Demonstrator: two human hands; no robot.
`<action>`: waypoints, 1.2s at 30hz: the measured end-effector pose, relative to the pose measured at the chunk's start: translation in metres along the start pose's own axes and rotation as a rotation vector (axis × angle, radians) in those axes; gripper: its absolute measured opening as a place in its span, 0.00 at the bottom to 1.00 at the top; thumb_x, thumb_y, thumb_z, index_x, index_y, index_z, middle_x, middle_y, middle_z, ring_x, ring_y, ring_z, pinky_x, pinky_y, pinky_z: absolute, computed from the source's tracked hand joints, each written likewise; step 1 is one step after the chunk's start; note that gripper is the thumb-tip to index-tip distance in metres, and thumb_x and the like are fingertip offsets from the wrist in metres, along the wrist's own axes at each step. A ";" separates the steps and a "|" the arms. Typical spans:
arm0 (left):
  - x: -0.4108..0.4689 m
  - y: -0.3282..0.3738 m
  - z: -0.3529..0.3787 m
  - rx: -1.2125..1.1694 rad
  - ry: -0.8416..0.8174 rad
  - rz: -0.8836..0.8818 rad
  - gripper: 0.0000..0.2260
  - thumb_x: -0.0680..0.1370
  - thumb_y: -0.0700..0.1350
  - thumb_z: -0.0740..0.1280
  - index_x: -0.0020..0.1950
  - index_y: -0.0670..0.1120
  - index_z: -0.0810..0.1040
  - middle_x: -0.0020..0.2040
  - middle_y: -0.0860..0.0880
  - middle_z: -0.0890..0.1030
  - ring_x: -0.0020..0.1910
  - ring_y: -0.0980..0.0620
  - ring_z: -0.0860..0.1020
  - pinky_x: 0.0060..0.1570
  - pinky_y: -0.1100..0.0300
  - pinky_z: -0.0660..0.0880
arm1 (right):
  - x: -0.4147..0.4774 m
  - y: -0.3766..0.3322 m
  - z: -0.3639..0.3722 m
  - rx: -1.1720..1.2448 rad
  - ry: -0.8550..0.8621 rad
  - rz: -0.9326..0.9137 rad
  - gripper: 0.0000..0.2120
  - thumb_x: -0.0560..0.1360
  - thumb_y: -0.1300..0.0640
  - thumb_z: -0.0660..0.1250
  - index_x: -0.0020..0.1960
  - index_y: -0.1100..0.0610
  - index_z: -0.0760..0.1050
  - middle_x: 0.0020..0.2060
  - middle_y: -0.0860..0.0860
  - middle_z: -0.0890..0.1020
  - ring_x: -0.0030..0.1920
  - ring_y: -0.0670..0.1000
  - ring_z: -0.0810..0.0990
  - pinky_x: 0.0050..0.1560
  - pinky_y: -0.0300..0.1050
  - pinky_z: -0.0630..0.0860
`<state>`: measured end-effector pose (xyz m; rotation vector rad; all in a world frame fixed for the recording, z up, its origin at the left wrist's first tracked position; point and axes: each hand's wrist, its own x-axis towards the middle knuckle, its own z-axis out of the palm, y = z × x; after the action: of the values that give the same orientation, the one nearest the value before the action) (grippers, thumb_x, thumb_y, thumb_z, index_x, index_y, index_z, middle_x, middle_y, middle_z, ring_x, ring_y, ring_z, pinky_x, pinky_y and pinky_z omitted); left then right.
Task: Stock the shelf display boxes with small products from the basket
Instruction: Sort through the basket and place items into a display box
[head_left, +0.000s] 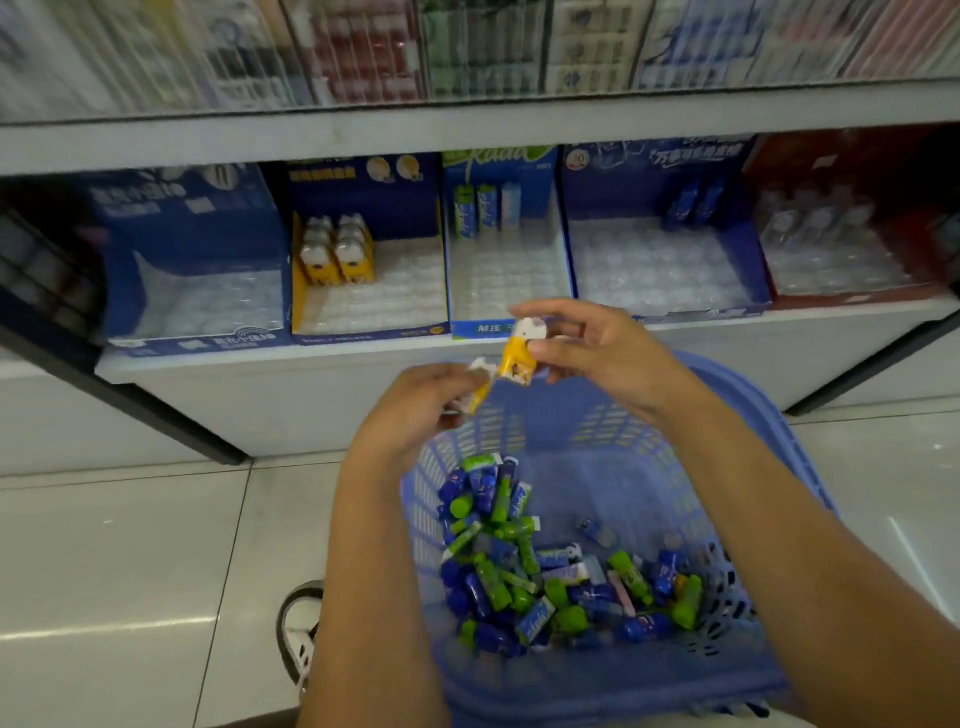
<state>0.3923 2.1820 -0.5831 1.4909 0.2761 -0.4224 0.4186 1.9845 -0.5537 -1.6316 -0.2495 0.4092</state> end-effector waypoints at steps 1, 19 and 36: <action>-0.005 0.010 -0.008 -0.051 0.056 0.061 0.11 0.75 0.45 0.69 0.33 0.49 0.81 0.27 0.54 0.74 0.28 0.57 0.71 0.30 0.65 0.70 | 0.009 -0.009 0.008 -0.041 0.039 -0.048 0.15 0.74 0.62 0.68 0.58 0.50 0.77 0.48 0.54 0.81 0.42 0.49 0.83 0.43 0.38 0.80; -0.024 0.022 -0.094 -0.732 0.591 0.154 0.12 0.81 0.51 0.59 0.50 0.46 0.79 0.35 0.47 0.84 0.25 0.56 0.74 0.25 0.67 0.70 | 0.169 -0.028 0.153 -0.852 0.120 -0.311 0.13 0.77 0.59 0.63 0.61 0.55 0.73 0.56 0.56 0.78 0.53 0.54 0.78 0.54 0.47 0.76; -0.018 0.015 -0.086 -0.421 0.544 0.343 0.06 0.79 0.47 0.64 0.53 0.50 0.80 0.46 0.54 0.84 0.49 0.55 0.82 0.46 0.64 0.79 | 0.154 -0.045 0.154 -0.781 0.169 -0.263 0.16 0.76 0.50 0.66 0.61 0.55 0.76 0.56 0.52 0.75 0.53 0.50 0.76 0.51 0.38 0.72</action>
<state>0.3898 2.2702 -0.5685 1.1800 0.4936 0.3128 0.4994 2.1904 -0.5367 -2.3420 -0.5334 -0.0523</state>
